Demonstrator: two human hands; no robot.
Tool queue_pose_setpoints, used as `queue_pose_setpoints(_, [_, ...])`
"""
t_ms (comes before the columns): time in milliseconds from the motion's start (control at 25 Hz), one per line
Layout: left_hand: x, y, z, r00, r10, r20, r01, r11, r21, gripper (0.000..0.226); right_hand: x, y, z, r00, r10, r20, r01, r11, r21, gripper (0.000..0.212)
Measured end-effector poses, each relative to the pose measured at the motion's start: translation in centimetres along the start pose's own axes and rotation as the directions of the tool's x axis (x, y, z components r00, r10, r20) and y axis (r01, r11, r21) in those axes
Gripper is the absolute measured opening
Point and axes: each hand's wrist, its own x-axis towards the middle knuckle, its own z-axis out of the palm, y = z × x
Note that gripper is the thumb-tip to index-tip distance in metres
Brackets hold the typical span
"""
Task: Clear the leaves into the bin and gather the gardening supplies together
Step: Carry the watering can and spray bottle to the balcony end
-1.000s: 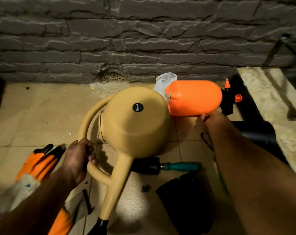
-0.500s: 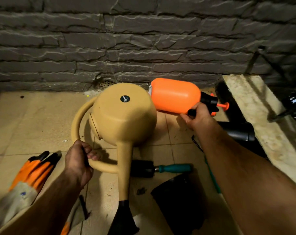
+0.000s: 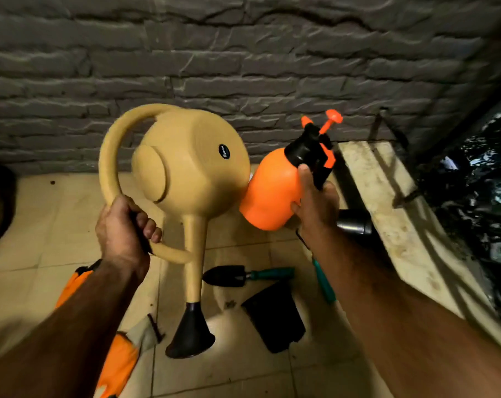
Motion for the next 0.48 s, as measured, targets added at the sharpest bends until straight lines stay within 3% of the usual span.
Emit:
queue_pose_setpoints(80, [-3.4, 3.7, 2.0, 0.997, 0.01, 0.075, -0.016, 0.997, 0.073, 0.025, -3.0, -3.1, -1.6, 0.999, -0.045, -0.03, 0.041, 0.993, -0.109, 0.053])
queue_pose_setpoints(240, [-9.1, 11.5, 6.3, 0.965, -0.041, 0.258, -0.006, 0.984, 0.178, 0.026, -8.4, -11.5, -5.2, 0.978, -0.207, -0.029, 0.201, 0.968, -0.149, 0.043])
queue_pose_setpoints(360, [-13.4, 17.9, 9.4, 0.913, -0.218, 0.345, 0.165, 0.97, 0.177, 0.027, -13.0, -19.1, -8.7, 0.969, -0.244, -0.039, 0.231, 0.95, -0.212, 0.04])
queue_pose_setpoints(480, [-18.5, 24.7, 12.1, 0.881, -0.378, 0.285, 0.38, 0.924, 0.05, 0.022, -18.0, -26.9, -12.2, 0.974, -0.227, 0.009, 0.224, 0.952, -0.206, 0.033])
